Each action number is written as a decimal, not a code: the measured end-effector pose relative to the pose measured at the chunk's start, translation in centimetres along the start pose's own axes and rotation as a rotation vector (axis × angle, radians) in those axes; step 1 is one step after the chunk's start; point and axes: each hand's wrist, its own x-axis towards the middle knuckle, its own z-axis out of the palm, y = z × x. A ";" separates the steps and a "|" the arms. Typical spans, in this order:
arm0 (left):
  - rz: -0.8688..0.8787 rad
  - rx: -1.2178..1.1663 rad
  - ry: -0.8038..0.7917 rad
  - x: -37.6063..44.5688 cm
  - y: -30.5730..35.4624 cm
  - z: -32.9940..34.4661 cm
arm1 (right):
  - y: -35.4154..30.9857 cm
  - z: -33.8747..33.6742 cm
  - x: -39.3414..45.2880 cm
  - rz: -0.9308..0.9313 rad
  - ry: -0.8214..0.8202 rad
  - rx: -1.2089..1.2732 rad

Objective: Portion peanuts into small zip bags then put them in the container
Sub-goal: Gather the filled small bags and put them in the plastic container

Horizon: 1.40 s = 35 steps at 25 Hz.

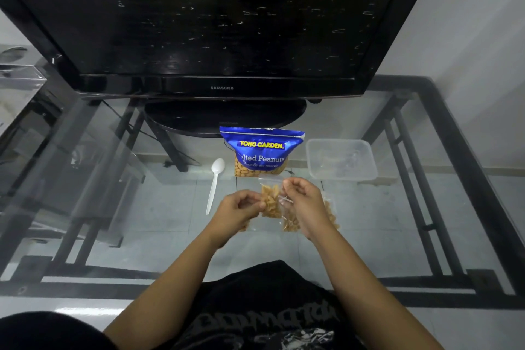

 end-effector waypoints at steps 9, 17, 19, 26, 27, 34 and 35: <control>-0.035 0.600 0.281 0.8 -2.0 1.7 | 3.8 -2.3 1.0 -0.181 0.221 -1.038; 0.024 0.851 0.300 1.1 -2.0 1.9 | 5.0 -2.3 1.8 -0.184 0.178 -1.065; 0.041 0.859 0.303 1.1 -2.0 1.7 | 5.1 -2.2 1.7 -0.170 0.184 -0.998; 0.014 0.300 0.201 1.5 0.4 2.1 | 3.8 -2.0 0.2 -0.214 0.055 -0.433; -0.021 0.172 0.143 1.7 0.6 2.3 | 3.6 -1.8 -0.1 -0.202 0.016 -0.378; 0.012 -0.031 0.062 1.7 1.7 2.4 | 2.9 -1.2 -0.3 -0.086 0.057 -0.122; 0.007 -0.035 0.042 1.6 1.8 2.5 | 2.8 -1.1 -0.3 -0.085 0.072 -0.114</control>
